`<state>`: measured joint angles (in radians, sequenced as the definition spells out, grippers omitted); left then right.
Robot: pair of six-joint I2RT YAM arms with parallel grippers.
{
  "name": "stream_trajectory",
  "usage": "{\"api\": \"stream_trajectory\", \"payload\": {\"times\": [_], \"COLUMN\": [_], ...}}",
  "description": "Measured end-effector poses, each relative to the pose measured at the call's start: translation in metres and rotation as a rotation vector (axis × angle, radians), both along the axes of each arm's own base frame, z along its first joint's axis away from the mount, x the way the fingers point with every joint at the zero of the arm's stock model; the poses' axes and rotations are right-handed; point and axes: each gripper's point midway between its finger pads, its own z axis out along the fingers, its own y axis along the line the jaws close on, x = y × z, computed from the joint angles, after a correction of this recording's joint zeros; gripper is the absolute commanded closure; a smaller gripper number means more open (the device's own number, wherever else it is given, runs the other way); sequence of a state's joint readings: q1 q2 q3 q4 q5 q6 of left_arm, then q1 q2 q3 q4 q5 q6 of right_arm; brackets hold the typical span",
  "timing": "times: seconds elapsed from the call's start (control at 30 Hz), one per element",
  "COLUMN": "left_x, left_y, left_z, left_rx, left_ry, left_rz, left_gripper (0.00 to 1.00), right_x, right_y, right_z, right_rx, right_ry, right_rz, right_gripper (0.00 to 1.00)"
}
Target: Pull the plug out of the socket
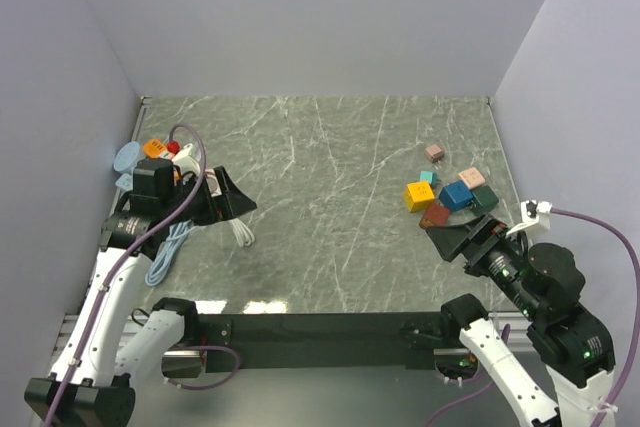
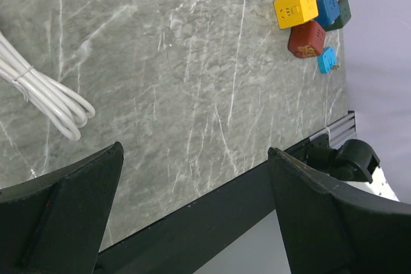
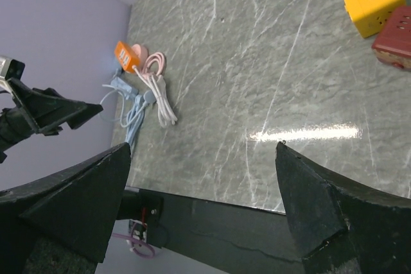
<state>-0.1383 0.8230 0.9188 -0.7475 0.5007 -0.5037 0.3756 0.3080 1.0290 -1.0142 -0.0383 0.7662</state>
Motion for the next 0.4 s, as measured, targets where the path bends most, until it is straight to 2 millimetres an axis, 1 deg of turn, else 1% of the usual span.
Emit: {"api": "stream_trajectory", "payload": {"times": [0.17,0.27,0.4], "left_x": [-0.002,-0.002,-0.002], "left_y": [-0.003,-0.004,-0.005], "left_z": [0.002,0.004,0.009], "left_rx": [-0.002,-0.003,-0.002], "left_ry": [-0.012,-0.020,-0.037], "left_rz": [-0.027,-0.037,-0.045], "left_gripper": [0.01,0.01,0.01], "right_x": [-0.004,-0.006,-0.006], "right_y": [-0.007,-0.011,-0.013], "right_z": [0.004,0.010,0.013], "right_rx": [-0.013,-0.017,-0.023], "right_ry": [-0.002,-0.019,-0.034], "right_rz": [-0.026,-0.041,-0.045], "right_gripper": [0.00,0.00,0.00]}}
